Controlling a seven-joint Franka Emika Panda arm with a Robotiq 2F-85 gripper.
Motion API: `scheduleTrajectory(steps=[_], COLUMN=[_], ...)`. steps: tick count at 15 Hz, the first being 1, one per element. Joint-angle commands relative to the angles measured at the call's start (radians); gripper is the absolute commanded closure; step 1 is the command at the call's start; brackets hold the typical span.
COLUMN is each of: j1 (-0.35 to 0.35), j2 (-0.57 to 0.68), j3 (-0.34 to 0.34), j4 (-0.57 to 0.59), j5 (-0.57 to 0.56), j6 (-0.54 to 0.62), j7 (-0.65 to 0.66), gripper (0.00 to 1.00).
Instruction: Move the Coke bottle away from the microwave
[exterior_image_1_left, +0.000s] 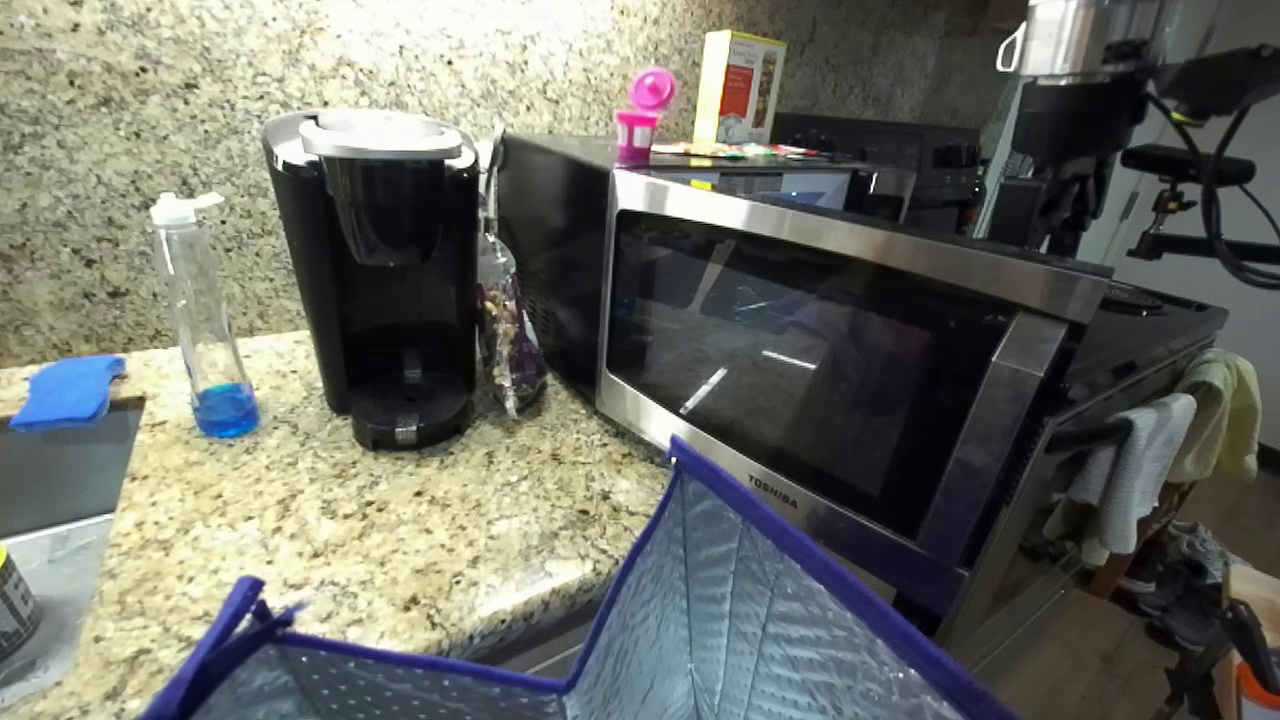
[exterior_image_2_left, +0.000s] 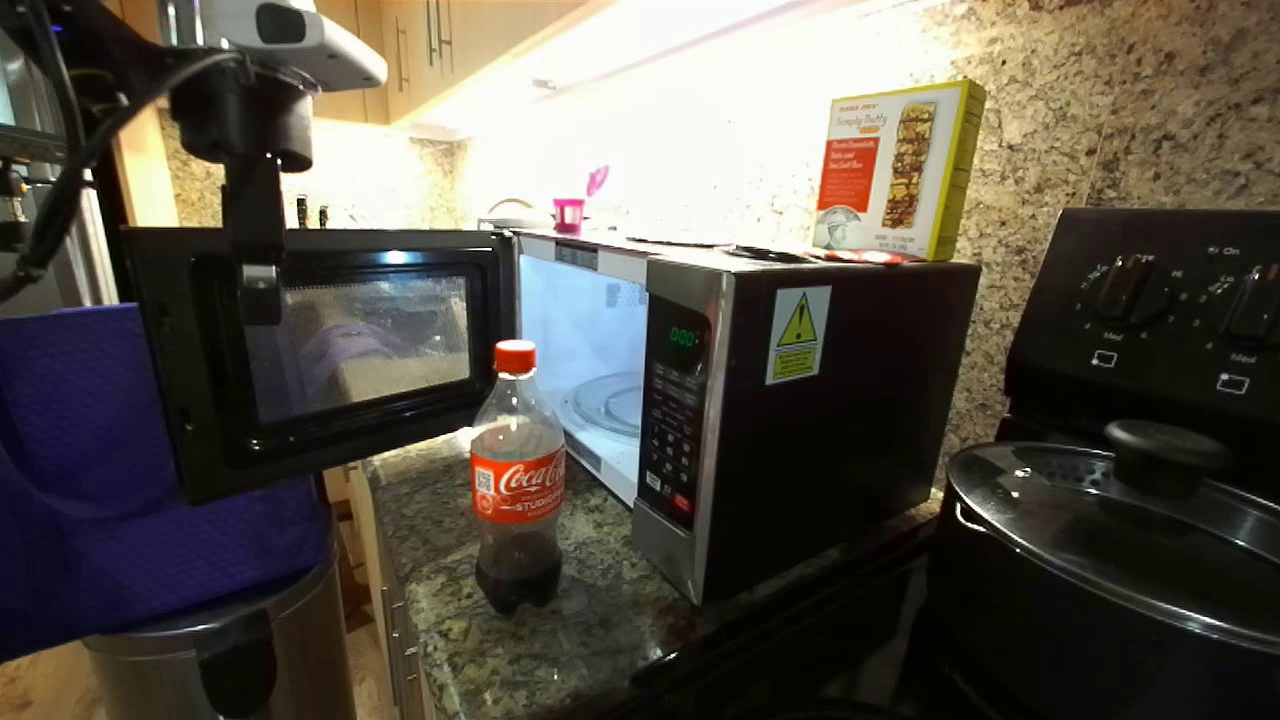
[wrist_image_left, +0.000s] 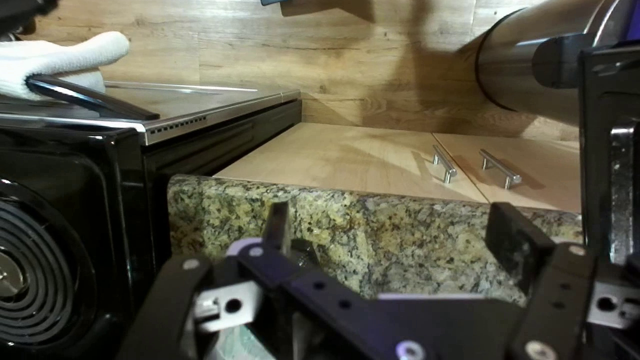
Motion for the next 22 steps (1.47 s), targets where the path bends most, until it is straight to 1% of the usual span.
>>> scheduleTrajectory(steps=[1,4,6,12,17,22], j1=[-0.029,-0.052,-0.061,-0.062,-0.067,-0.066], j2=[0.030,0.065,0.094,0.213,0.312,0.384], j3=[-0.025,-0.046,-0.067,-0.135,-0.173,-0.193], j4=[0.060,0.115,0.149,0.235,0.303,0.349], j5=[-0.028,-0.051,-0.058,-0.028,-0.005,0.031], j6=[0.008,0.004,0.023,0.175,0.166,0.182], j7=[0.005,0.009,-0.005,-0.099,-0.119,-0.162], gripper=[0.00,0.00,0.00,0.00,0.00,0.00])
